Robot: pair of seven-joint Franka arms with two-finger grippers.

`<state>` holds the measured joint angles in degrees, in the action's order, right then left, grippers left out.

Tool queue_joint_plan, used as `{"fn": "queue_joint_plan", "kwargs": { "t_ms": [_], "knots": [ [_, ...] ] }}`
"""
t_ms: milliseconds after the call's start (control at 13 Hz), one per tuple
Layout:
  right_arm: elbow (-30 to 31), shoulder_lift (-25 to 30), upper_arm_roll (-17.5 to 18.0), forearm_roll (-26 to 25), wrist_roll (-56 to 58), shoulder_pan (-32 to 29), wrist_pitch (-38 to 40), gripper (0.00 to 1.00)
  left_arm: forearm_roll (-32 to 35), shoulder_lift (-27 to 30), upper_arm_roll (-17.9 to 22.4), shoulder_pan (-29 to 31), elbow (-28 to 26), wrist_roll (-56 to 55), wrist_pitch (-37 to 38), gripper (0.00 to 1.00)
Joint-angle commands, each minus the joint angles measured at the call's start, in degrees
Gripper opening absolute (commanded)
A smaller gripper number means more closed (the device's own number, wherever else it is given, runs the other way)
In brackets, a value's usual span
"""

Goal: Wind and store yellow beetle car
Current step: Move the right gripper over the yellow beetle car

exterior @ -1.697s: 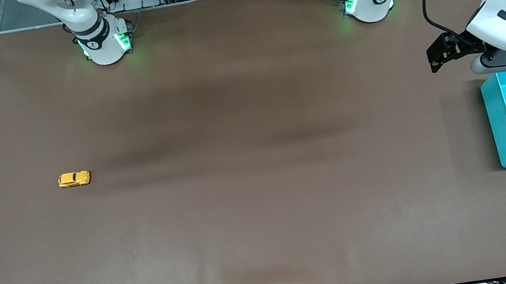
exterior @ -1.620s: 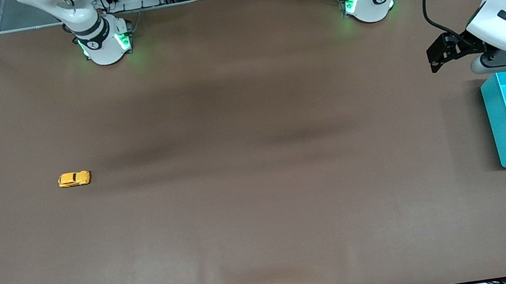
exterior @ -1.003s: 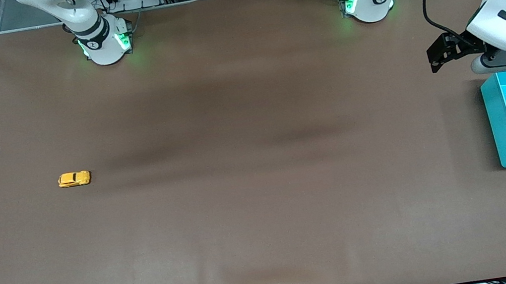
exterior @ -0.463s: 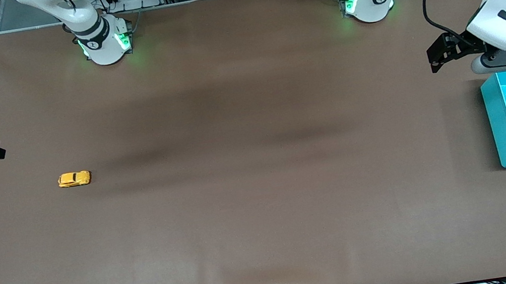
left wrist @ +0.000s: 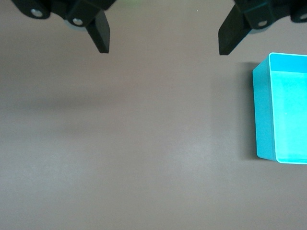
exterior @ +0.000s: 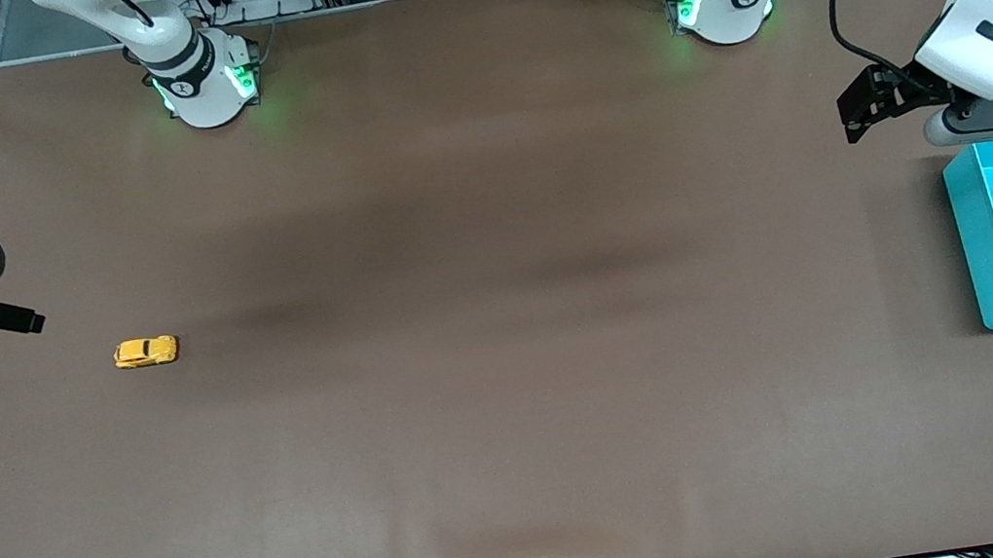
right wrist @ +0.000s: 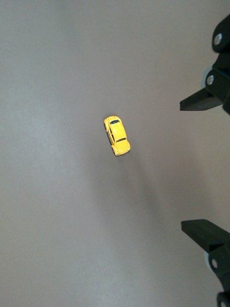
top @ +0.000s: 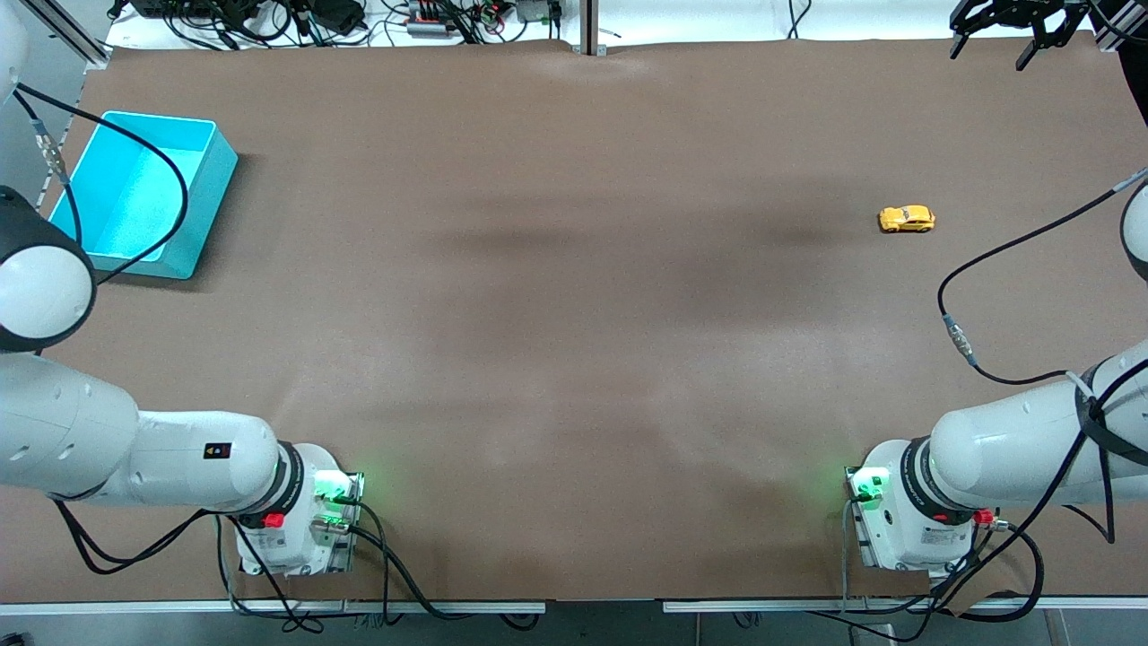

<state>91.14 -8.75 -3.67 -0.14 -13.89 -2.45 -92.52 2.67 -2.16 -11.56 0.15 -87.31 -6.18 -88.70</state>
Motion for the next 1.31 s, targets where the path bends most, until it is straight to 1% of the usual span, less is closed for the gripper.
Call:
{"fn": "queue_joint_plan", "kwargs": {
  "t_ms": [0, 77, 309, 386, 540, 772, 849, 926, 1003, 1234],
  "knots": [
    [-1.14, -0.74, 0.33, -0.48, -8.12, -0.62, 0.59, 1.00, 0.14, 0.14, -0.13, 0.38, -0.05, 1.08, 0.37, 1.00],
    [-1.14, -1.27, 0.33, -0.48, -11.56, -0.36, -0.02, 1.00, 0.14, 0.14, -0.13, 0.38, 0.03, 1.08, 0.29, 1.00],
    [-0.79, -1.97, 0.33, 0.39, -13.96, -0.71, -0.38, 1.00, 0.14, 0.14, -0.22, 0.29, 0.03, 1.08, 0.37, 1.00],
    [-0.27, -2.41, 0.24, 3.71, -18.50, -1.49, -1.43, 1.00, 0.14, 0.14, -0.22, 0.29, 0.03, 1.08, 0.37, 1.00],
    [0.53, -2.94, 0.24, 5.23, -24.31, -1.94, -2.58, 1.00, 0.14, 0.14, -0.22, 0.20, 0.03, 1.08, 0.37, 1.00],
    [0.70, -4.87, 0.16, 5.24, -36.34, -1.68, -3.98, 1.00, 0.14, 0.14, -0.22, 0.03, 0.03, 1.08, 0.37, 1.00],
    [1.23, -5.49, 0.16, 5.15, -42.13, -1.50, -4.86, 1.00, 0.14, 0.14, -0.22, 0.03, 0.12, 1.08, 0.37, 1.00],
    [1.23, -6.88, 0.24, 4.28, -48.27, -1.07, -4.86, 1.00, 0.14, 0.14, -0.22, -0.06, 0.12, 1.08, 0.37, 1.00],
    [1.15, -8.03, 0.24, 3.66, -52.08, -0.80, -4.86, 1.00, 0.14, 0.14, -0.30, -0.15, 0.12, 1.08, 0.37, 1.00],
    [2.37, -8.30, 0.24, 3.57, -53.17, -1.06, -5.82, 1.00, 0.14, 0.14, -0.30, -0.24, 0.21, 0.99, 0.37, 1.00]
  ]
}}
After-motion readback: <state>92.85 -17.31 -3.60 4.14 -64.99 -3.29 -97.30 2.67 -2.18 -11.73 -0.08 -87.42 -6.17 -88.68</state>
